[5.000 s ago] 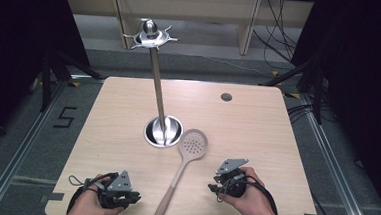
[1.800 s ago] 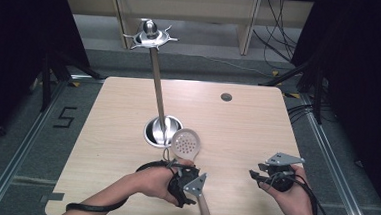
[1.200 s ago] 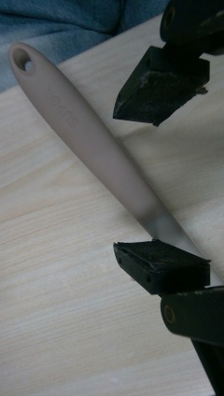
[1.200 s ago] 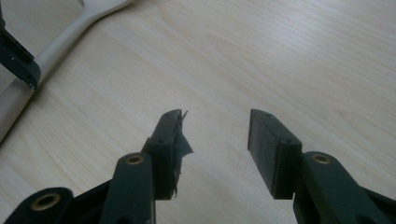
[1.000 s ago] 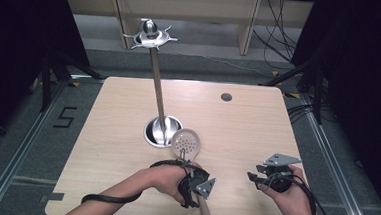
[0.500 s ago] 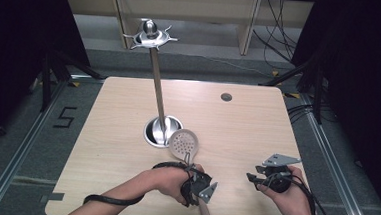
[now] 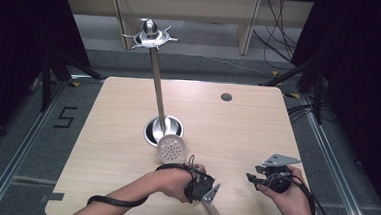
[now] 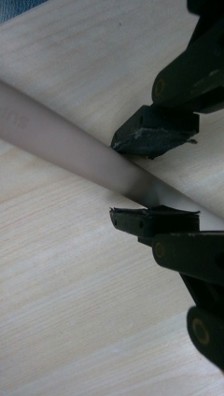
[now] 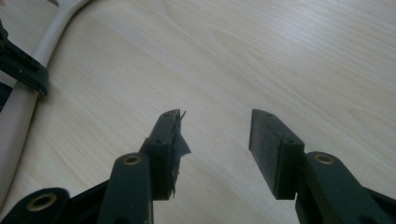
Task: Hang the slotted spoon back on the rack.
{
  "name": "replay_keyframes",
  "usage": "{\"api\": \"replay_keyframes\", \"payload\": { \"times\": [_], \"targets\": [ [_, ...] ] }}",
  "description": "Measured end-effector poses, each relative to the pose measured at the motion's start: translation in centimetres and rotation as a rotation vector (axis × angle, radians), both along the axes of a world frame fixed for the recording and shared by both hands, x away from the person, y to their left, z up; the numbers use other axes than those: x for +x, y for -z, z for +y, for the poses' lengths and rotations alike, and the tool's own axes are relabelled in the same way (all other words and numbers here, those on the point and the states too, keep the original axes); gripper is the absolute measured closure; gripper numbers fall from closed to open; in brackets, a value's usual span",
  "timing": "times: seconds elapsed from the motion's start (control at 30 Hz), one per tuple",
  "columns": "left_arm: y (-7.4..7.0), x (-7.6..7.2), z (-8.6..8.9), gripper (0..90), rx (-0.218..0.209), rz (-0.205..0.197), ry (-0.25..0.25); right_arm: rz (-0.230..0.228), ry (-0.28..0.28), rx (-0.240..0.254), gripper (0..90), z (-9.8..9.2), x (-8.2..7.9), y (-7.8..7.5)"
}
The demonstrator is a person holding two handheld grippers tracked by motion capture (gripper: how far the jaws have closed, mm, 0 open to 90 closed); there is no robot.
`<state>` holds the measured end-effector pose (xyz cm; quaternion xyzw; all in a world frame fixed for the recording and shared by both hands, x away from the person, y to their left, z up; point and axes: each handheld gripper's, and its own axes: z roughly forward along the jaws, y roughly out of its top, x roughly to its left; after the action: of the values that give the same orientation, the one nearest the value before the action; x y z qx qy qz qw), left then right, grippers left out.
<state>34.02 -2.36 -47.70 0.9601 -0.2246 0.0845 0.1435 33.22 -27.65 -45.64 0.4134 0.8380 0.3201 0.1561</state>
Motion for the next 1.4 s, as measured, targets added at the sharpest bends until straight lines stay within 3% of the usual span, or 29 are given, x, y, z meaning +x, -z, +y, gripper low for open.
{"api": "replay_keyframes", "payload": {
  "times": [0.2,0.27,0.3,0.33,0.4,0.43,0.47,0.5,0.53,0.57,0.63,0.67,0.77,0.8,0.83,0.87,0.9,0.93,0.97,1.0,1.07,1.1,1.13,1.17,1.2,1.27,1.33,1.37,1.4],
  "targets": [
    [-0.1,0.6,0.4,73.1,-0.003,-0.012,-0.051,0.002,0.0,0.0,54.1,0.0,0.0,0.0],
    [0.0,0.8,0.7,73.8,-0.018,0.011,-0.103,-0.002,0.001,0.003,54.1,0.1,0.0,0.0],
    [-0.2,1.0,0.9,73.8,0.004,0.002,-0.097,-0.005,0.002,0.004,54.1,0.1,0.0,0.0],
    [0.0,0.9,1.0,73.9,-0.024,0.017,-0.131,0.007,0.011,0.008,54.1,0.1,-0.1,-0.1],
    [-0.2,0.9,1.1,73.9,-0.014,0.007,-0.137,0.004,0.012,0.009,54.1,0.1,-0.1,-0.2],
    [-0.3,0.9,1.3,74.0,-0.048,0.028,-0.178,0.002,0.017,0.012,54.1,0.0,-0.1,-0.2],
    [-0.6,1.1,1.4,74.0,-0.037,0.013,-0.17,0.001,0.019,0.008,54.1,0.0,-0.1,-0.2],
    [-0.6,1.1,1.6,74.0,-0.071,0.034,-0.204,0.002,0.025,0.013,54.1,0.0,-0.1,-0.3],
    [-1.0,1.3,1.7,74.1,-0.055,0.015,-0.197,0.006,0.036,0.026,54.1,0.0,-0.2,-0.3],
    [-1.0,1.3,1.9,74.1,-0.092,0.037,-0.23,0.003,0.034,0.02,54.1,0.0,-0.1,-0.4],
    [-1.4,1.5,2.0,74.1,-0.075,0.021,-0.221,-0.017,0.033,0.018,54.1,-0.2,-0.1,-0.3],
    [-1.6,1.4,2.4,74.1,-0.128,0.038,-0.264,-0.009,0.052,0.032,54.1,-0.2,-0.1,-0.5],
    [-2.6,1.6,3.2,74.1,-0.15,0.022,-0.276,-0.068,0.065,0.036,53.7,-0.6,0.1,-0.5],
    [-2.6,1.6,3.2,74.2,-0.15,0.022,-0.276,-0.068,0.065,0.036,53.7,-0.6,0.1,-0.5],
    [-2.7,1.5,3.6,74.2,-0.194,0.037,-0.307,-0.041,0.096,0.056,53.5,-0.5,-0.1,-0.6],
    [-3.3,1.6,4.2,74.2,-0.22,0.018,-0.32,-0.062,0.114,0.073,53.3,-0.8,0.0,-0.6],
    [-3.8,1.7,4.6,74.2,-0.219,0.005,-0.317,-0.081,0.097,0.059,53.2,-1.1,0.2,-0.6],
    [-4.2,1.7,5.2,74.2,-0.244,0.015,-0.332,-0.072,0.1,0.084,53.1,-1.1,0.2,-0.6],
    [-4.4,1.8,5.5,74.2,-0.249,0.012,-0.336,-0.077,0.111,0.071,52.9,-1.2,0.2,-0.6],
    [-4.6,1.8,5.8,74.2,-0.278,0.021,-0.358,-0.053,0.134,0.085,52.8,-1.0,0.0,-0.7],
    [-5.0,1.8,6.2,74.3,-0.274,0.018,-0.359,-0.061,0.125,0.075,52.6,-1.1,0.1,-0.7],
    [-5.4,1.8,6.9,74.3,-0.295,0.023,-0.378,-0.059,0.13,0.093,52.6,-0.9,0.0,-0.5],
    [-5.7,1.8,7.2,74.3,-0.305,0.018,-0.385,-0.026,0.139,0.1,52.5,-0.8,-0.1,-0.6],
    [-5.9,1.8,7.5,74.3,-0.313,0.021,-0.393,-0.056,0.102,0.098,52.5,-1.0,0.2,-0.5],
    [-6.1,1.7,7.9,74.3,-0.318,0.02,-0.401,-0.068,0.119,0.076,52.5,-1.0,0.1,-0.6],
    [-6.4,1.6,8.6,74.3,-0.346,0.026,-0.422,-0.047,0.125,0.09,52.3,-0.9,0.1,-0.6],
    [-6.7,1.6,9.3,74.3,-0.371,0.02,-0.438,-0.064,0.104,0.084,52.1,-1.0,0.2,-0.4],
    [-7.0,1.5,9.6,74.3,-0.38,0.022,-0.447,-0.038,0.12,0.095,52.1,-0.8,0.1,-0.5],
    [-7.2,1.5,9.9,74.3,-0.397,0.016,-0.457,-0.049,0.115,0.084,52.1,-0.9,0.1,-0.5]
  ]
}}
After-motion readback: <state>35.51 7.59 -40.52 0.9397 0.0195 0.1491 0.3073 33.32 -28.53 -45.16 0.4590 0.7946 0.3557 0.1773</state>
